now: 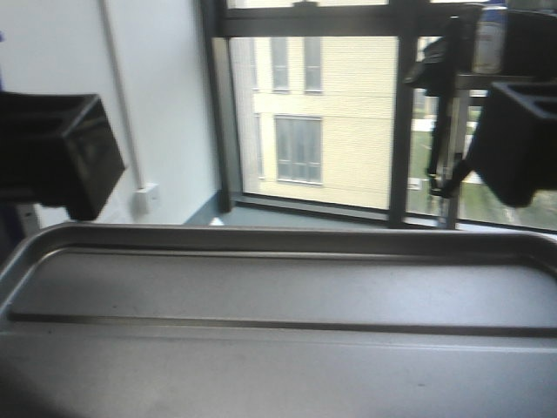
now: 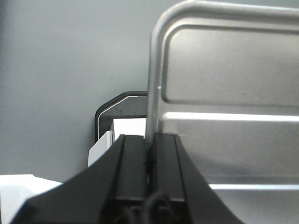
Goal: Grab silver tray and stack on right shelf
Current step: 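Hold the tray in both grippers while the base drives to another shelf, then carry the tray forward over the larger silver tray on the shelf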
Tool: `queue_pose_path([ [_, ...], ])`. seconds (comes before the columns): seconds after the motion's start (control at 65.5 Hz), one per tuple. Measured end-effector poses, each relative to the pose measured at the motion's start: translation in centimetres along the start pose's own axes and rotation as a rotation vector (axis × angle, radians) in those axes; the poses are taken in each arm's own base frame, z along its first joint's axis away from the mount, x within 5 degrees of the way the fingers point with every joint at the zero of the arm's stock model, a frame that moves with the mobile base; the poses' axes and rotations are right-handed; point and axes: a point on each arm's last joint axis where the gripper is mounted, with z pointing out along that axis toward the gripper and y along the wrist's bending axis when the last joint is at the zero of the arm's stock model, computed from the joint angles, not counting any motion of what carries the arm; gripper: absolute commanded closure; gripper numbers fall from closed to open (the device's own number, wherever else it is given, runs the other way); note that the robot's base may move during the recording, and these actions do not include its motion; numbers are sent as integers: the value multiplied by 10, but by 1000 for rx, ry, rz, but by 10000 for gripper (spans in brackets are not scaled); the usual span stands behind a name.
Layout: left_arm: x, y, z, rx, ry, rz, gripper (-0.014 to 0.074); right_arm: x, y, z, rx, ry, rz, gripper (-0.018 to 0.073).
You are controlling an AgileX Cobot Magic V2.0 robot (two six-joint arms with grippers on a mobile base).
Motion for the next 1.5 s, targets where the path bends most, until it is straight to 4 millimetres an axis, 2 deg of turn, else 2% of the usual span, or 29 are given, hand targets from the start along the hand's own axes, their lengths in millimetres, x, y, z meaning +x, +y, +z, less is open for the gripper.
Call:
queue_pose_path([
  [1.496,0,0,0,0,0,0,687,0,0,0,0,0,1,502],
])
